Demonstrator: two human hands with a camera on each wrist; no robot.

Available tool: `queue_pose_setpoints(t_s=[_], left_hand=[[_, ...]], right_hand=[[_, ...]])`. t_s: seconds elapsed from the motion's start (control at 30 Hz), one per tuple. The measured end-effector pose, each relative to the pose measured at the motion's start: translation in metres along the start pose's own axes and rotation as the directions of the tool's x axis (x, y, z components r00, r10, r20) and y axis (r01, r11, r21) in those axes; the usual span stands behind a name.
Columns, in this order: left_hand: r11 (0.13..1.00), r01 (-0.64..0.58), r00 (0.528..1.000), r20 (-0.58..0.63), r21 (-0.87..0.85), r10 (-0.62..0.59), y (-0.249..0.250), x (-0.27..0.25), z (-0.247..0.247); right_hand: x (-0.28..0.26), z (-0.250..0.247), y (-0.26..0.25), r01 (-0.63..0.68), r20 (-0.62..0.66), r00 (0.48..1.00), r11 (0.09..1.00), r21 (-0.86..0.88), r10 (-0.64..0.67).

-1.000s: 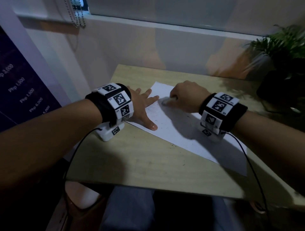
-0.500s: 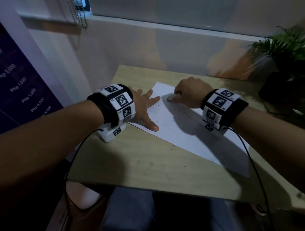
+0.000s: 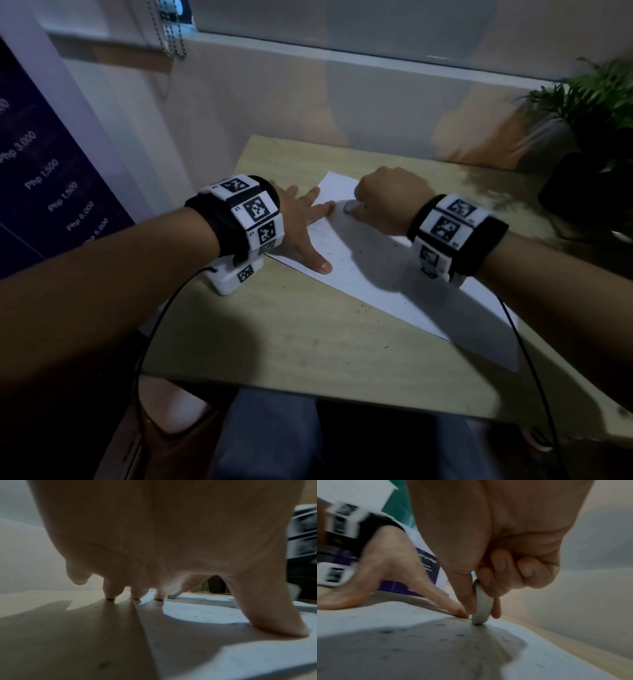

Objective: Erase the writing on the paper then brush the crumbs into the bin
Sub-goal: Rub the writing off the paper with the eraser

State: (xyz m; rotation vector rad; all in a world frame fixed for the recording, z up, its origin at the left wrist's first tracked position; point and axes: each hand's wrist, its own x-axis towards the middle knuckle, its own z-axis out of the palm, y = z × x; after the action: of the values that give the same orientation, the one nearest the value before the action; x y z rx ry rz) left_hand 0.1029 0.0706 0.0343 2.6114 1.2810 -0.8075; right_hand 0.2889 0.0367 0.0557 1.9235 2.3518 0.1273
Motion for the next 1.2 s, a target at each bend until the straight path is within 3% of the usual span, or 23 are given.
queue_pose_setpoints(t_s=[0.13,0.23,0.37,0.47,0.57,0.63,0.77,0.87,0.97,1.07,1.2], left_hand=[[1.0,0.0,1.0,0.012,-0.004,0.0,0.0,-0.001,-0.001],[1.0,0.003,1.0,-0.004,0.012,-0.003,0.0,-0.002,0.0],[1.0,0.001,1.0,-0.027,-0.007,-0.001,-0.002,0.0,0.004],[1.0,-0.005,0.999,-0.044,-0.017,0.004,-0.001,-0.001,0.004],[1.0,-0.007,0.999,-0.043,-0.005,0.007,0.001,-0.001,0.001],[1.0,0.0,1.0,-0.014,-0.006,0.0,0.0,0.0,0.001],[1.0,0.01,1.0,-0.006,-0.007,-0.01,-0.001,-0.001,0.001],[1.0,0.012,1.0,-0.028,-0.008,-0.012,0.004,-0.004,0.001],[1.0,0.013,0.999,-0.041,-0.008,-0.013,0.005,-0.004,0.002],[1.0,0.011,1.0,-0.005,-0.007,-0.011,0.001,-0.002,0.002],[1.0,0.017,1.0,-0.007,-0.014,-0.018,0.0,-0.001,0.002]], right_hand=[[-0.015,0.003,-0.014,0.099,0.045,0.994,0.994,0.049,-0.101],[-0.005,0.004,0.004,0.029,0.073,0.996,0.981,0.192,-0.044],[-0.003,0.001,0.003,-0.037,0.009,0.999,0.997,0.071,0.036],[-0.016,0.004,-0.019,0.048,-0.027,0.998,0.999,-0.016,-0.049],[-0.021,0.002,-0.027,0.137,0.021,0.99,0.988,0.072,-0.138],[-0.012,-0.002,-0.017,0.089,0.051,0.994,0.986,0.141,-0.097],[-0.001,-0.003,-0.004,0.002,0.0,1.0,0.999,0.053,-0.002],[-0.011,0.002,-0.019,0.044,-0.026,0.999,0.999,0.026,-0.044],[-0.021,0.002,-0.026,0.113,0.047,0.992,0.988,0.104,-0.118],[-0.008,-0.001,-0.006,0.041,0.076,0.996,0.982,0.184,-0.056],[-0.007,-0.001,-0.005,-0.012,-0.003,1.0,0.999,0.03,0.012]])
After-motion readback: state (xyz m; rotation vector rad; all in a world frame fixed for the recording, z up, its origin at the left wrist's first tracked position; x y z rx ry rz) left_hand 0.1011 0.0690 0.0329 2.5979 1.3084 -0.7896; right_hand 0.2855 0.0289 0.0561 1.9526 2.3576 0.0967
